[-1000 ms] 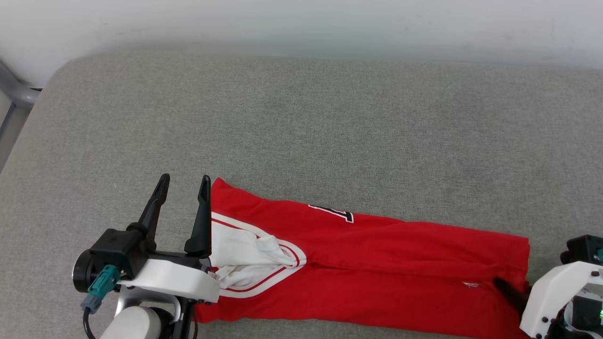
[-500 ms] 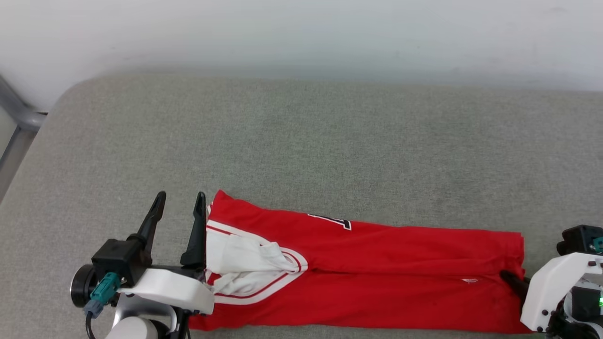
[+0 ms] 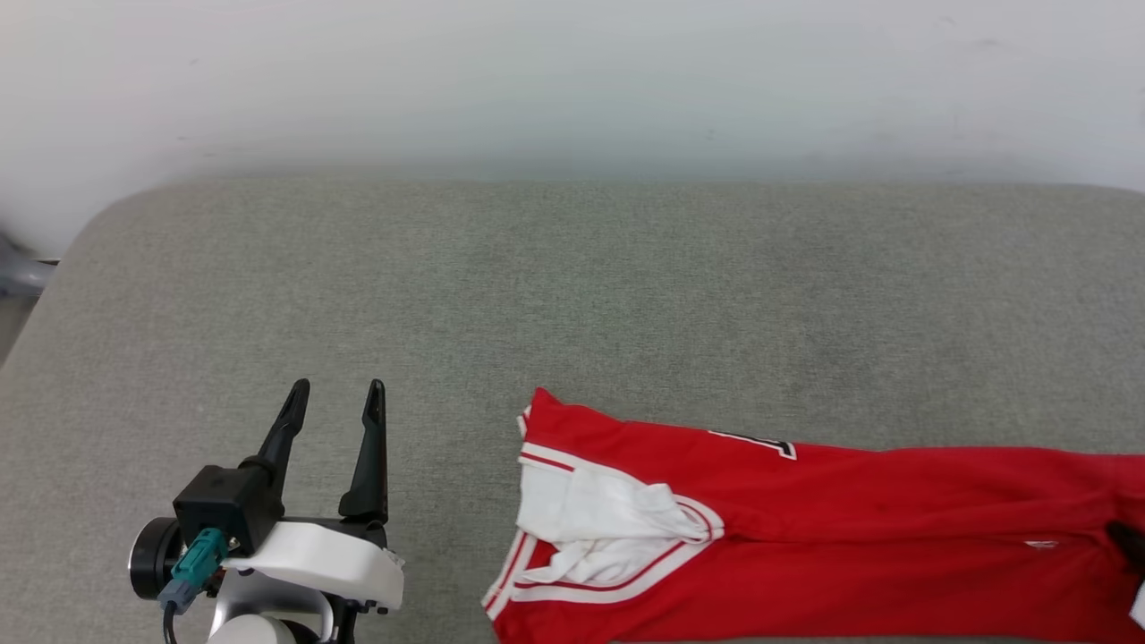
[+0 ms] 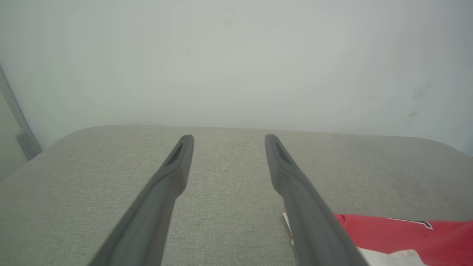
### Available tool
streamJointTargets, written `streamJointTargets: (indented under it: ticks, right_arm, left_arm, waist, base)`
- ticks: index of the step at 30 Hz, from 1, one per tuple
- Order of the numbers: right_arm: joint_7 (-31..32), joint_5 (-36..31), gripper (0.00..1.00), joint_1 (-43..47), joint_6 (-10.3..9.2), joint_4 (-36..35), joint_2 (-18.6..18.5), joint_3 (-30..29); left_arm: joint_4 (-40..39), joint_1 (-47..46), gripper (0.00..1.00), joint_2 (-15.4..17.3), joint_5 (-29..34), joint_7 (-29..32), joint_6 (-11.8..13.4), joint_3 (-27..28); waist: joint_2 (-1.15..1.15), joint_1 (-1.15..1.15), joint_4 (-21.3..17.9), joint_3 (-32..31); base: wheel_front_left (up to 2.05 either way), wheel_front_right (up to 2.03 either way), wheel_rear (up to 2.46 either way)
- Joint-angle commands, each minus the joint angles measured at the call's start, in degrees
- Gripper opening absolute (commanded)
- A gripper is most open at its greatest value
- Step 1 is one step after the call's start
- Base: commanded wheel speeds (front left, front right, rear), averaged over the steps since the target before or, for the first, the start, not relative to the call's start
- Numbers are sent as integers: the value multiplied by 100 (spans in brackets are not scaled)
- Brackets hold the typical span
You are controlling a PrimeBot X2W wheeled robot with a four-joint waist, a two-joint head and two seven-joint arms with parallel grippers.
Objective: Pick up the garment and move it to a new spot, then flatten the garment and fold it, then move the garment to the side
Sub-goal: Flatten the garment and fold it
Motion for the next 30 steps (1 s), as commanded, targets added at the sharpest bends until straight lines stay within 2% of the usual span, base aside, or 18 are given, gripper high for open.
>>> streamJointTargets:
  ticks: [1,6,10,17,21,25,26,27,30]
  right_arm:
    - [22,33,0,29,-4,-103,-30,-165]
    - [274,562,0,-189,-4,-229,322,-327]
    - [663,1467,0,-358,-4,-417,670,-213]
    - [1234,2906,0,-405,-4,-476,929,206]
    - [1214,3557,0,-429,-4,-173,959,745]
    - [1002,3881,0,-520,-4,101,947,1211]
    - [917,3968,0,-561,-4,206,947,1378]
    - [639,4163,0,-685,-4,483,950,1875]
    - [370,4346,0,-865,-4,722,950,2372]
  left_arm:
    - [-33,37,100,15,25,3,24,0]
    - [-37,-7,100,16,28,22,30,-38]
    - [-38,-43,100,24,31,52,22,-73]
    - [-24,-129,100,12,57,110,15,-142]
    - [-13,-211,100,-12,59,114,-18,-180]
    - [27,-279,100,-59,61,110,-47,-231]
    - [41,-319,100,-79,61,99,-58,-244]
    - [103,-379,100,-130,47,74,-98,-291]
    - [161,-461,100,-175,39,34,-142,-316]
  waist:
    - [0,0,-41,16]
    - [0,0,-94,30]
    - [0,0,-79,36]
    - [0,0,105,55]
    - [0,0,254,105]
    - [0,0,385,178]
    - [0,0,435,209]
    - [0,0,579,300]
    - [0,0,709,410]
  base:
    - [0,0,0]
    - [0,0,0]
    - [0,0,0]
    - [0,0,0]
    - [0,0,0]
    - [0,0,0]
    - [0,0,0]
    - [0,0,0]
    - [0,0,0]
